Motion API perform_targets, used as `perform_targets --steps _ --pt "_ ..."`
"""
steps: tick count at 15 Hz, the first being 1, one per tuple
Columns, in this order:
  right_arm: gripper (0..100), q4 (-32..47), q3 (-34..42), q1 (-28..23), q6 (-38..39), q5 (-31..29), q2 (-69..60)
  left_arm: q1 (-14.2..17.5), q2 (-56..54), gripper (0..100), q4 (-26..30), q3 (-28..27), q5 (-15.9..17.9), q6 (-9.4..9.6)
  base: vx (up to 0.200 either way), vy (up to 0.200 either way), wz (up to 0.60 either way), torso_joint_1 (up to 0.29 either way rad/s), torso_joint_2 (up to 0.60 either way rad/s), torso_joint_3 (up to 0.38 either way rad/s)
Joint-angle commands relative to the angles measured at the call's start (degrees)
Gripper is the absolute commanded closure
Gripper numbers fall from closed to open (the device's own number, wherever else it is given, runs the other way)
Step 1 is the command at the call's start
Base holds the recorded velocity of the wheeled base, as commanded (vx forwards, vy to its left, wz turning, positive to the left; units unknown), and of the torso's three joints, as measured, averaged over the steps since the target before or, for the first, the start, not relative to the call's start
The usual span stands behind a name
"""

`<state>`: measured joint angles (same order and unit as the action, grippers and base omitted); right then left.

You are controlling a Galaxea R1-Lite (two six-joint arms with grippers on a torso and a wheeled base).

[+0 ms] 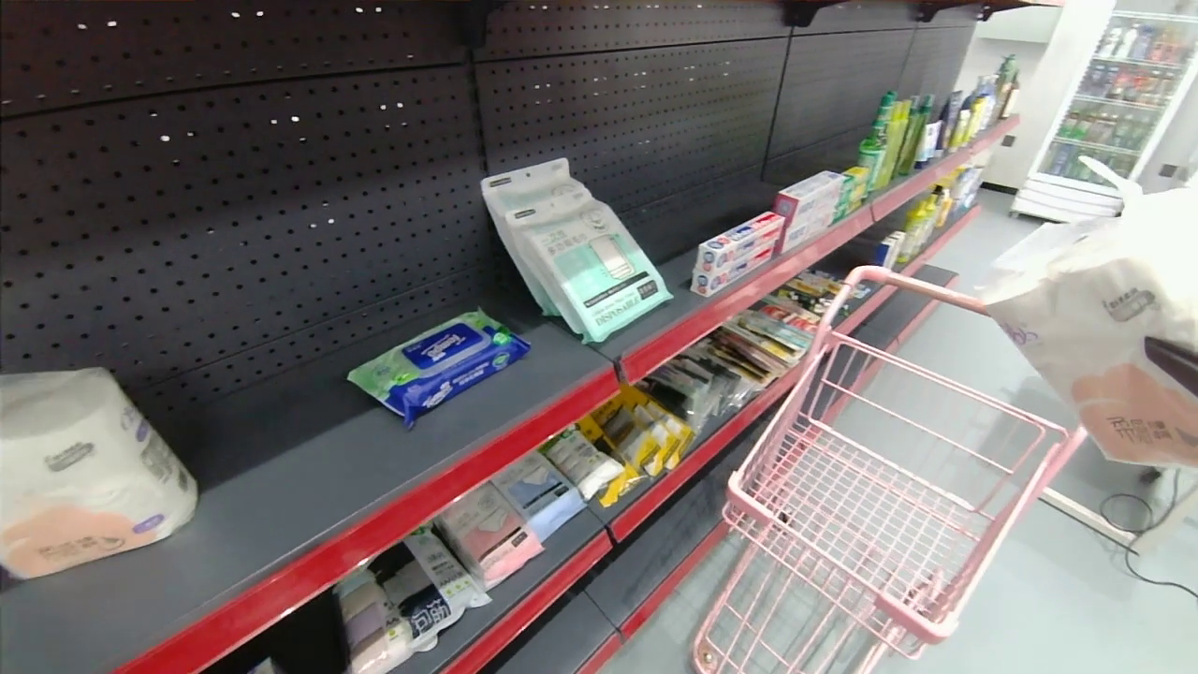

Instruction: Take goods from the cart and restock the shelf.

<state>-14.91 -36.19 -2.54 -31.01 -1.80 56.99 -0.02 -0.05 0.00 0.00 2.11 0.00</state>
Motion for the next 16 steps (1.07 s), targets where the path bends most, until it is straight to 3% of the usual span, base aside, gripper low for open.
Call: perform_targets --steps 1,16 --pt "100 -0.03 -0.02 -0.01 -0.01 -0.04 0.14 0.02 0.05 0 0.0 0.0 0.0 0.0 0.0 0.0 0.6 0.002 0.0 0.002" --pt "100 -0.03 0.86 -0.01 -0.01 -0.04 0.31 0.02 0.05 0 0.0 0.0 0.0 0.0 0.0 0.0 0.56 0.003 0.0 0.002"
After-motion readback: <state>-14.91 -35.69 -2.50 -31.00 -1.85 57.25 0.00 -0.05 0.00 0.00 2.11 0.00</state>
